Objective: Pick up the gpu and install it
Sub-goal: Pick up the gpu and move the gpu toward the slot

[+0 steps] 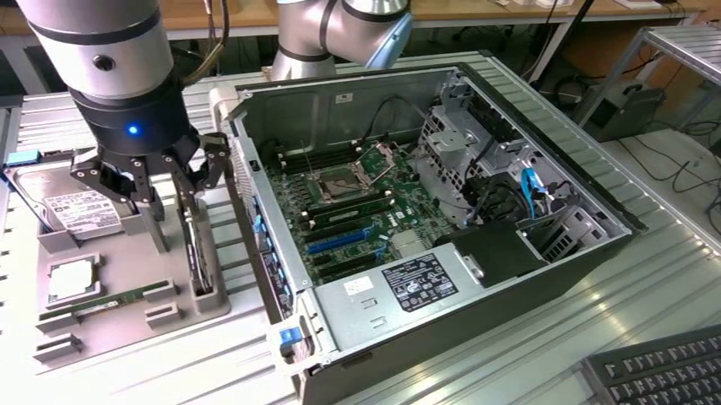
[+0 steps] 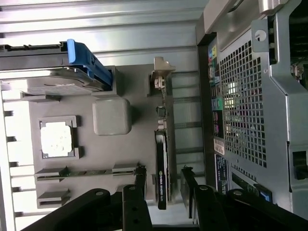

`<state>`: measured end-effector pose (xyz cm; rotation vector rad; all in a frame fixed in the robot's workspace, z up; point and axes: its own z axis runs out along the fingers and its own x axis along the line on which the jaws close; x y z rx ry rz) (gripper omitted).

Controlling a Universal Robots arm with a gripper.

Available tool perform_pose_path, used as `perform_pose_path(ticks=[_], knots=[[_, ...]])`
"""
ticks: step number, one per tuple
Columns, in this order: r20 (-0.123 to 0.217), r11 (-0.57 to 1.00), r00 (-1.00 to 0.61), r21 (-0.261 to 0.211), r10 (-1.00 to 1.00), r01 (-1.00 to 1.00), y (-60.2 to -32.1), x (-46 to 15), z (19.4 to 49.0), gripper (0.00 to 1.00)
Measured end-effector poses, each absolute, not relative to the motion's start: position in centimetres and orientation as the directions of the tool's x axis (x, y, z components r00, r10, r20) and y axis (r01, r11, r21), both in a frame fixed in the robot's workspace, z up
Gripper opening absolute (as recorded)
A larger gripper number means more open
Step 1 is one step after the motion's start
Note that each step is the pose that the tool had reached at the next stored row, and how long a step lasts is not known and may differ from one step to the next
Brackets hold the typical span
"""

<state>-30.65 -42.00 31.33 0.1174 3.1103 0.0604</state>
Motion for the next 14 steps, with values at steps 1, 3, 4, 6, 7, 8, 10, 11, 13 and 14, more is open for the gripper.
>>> perform_pose_path(ticks=[1,3,4,6,7,8,10,11,13,14], knots=[[-0.027,0.996,-0.997,0.040,0.076,0.075,-42.0,-30.6,31.1,0.42],[-0.027,0.996,-0.997,0.040,0.078,0.077,-42.1,-30.3,30.6,0.42],[-0.027,0.996,-0.997,0.040,0.079,0.078,-42.1,-30.2,30.5,0.42],[-0.027,0.996,-0.996,0.040,0.082,0.081,-42.1,-30.1,30.1,0.42],[-0.027,0.996,-0.996,0.040,0.084,0.083,-42.1,-30.1,29.9,0.42],[-0.027,0.996,-0.996,0.040,0.086,0.085,-42.1,-30.1,29.7,0.42],[-0.027,0.995,-0.996,0.040,0.091,0.089,-42.1,-30.1,29.4,0.42],[-0.028,0.995,-0.995,0.040,0.093,0.092,-42.1,-30.1,29.2,0.42],[-0.028,0.994,-0.995,0.040,0.099,0.098,-42.1,-30.1,28.8,0.42],[-0.028,0.994,-0.994,0.040,0.102,0.101,-42.1,-30.1,28.7,0.42]])
